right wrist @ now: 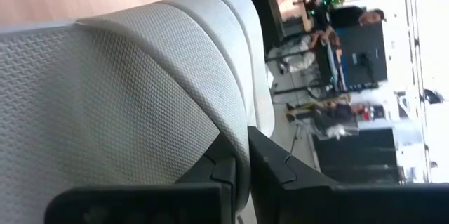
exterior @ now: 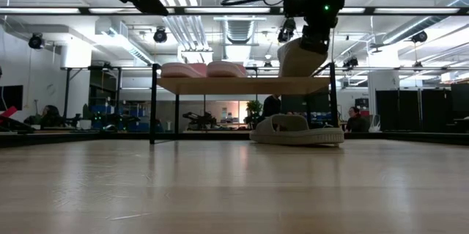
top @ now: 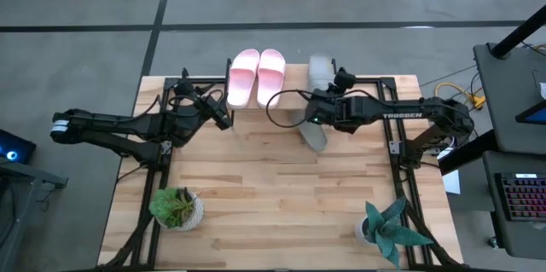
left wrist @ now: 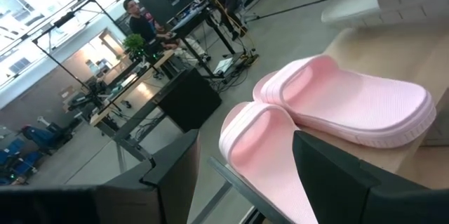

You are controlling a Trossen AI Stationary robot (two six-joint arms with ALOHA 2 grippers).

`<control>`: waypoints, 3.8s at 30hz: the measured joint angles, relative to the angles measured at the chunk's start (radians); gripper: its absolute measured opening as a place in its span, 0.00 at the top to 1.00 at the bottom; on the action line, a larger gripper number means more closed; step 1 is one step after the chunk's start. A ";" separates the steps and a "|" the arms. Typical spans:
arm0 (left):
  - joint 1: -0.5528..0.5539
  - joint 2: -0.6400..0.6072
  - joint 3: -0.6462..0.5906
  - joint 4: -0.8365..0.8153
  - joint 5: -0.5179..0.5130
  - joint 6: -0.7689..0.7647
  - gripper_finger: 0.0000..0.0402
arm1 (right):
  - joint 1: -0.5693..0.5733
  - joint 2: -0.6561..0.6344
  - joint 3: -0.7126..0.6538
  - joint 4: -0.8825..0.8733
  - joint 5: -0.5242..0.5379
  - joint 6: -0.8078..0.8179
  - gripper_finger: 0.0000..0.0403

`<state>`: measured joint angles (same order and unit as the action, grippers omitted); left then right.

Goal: Pick and place slides into the shelf
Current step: Put the left gray slides on the shelf, then put the gray slides on the shelf

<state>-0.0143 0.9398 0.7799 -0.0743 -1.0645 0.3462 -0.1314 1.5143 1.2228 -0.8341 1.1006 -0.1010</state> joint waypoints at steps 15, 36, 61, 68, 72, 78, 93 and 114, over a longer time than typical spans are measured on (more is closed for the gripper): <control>0.000 0.000 0.000 -0.019 0.000 -0.003 0.47 | 0.001 0.063 0.002 -0.043 0.006 0.054 0.97; 0.001 0.000 0.000 -0.018 0.000 -0.003 0.47 | 0.002 0.080 0.000 -0.074 -0.052 0.068 0.95; 0.000 0.000 0.000 -0.019 0.000 -0.003 0.47 | 0.018 0.079 0.150 -0.276 -0.153 0.138 0.46; 0.000 0.000 0.000 -0.019 0.000 -0.003 0.47 | 0.018 0.079 0.159 -0.394 -0.180 0.174 0.46; 0.000 0.000 0.000 -0.018 0.000 -0.003 0.47 | 0.018 0.079 0.159 -0.420 -0.189 0.194 0.46; 0.000 0.000 0.000 -0.018 0.000 -0.002 0.47 | 0.018 0.079 0.192 -0.470 -0.201 0.174 0.46; 0.001 0.000 0.000 -0.017 0.000 -0.003 0.47 | 0.018 0.079 0.257 -0.473 -0.288 0.176 0.46; 0.000 0.006 0.000 -0.025 0.001 -0.029 0.47 | 0.224 -0.059 0.231 -0.485 -0.255 0.292 0.47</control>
<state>-0.0143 0.9455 0.7797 -0.0988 -1.0632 0.3174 0.0931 1.4554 1.4535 -1.3196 0.8455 0.1906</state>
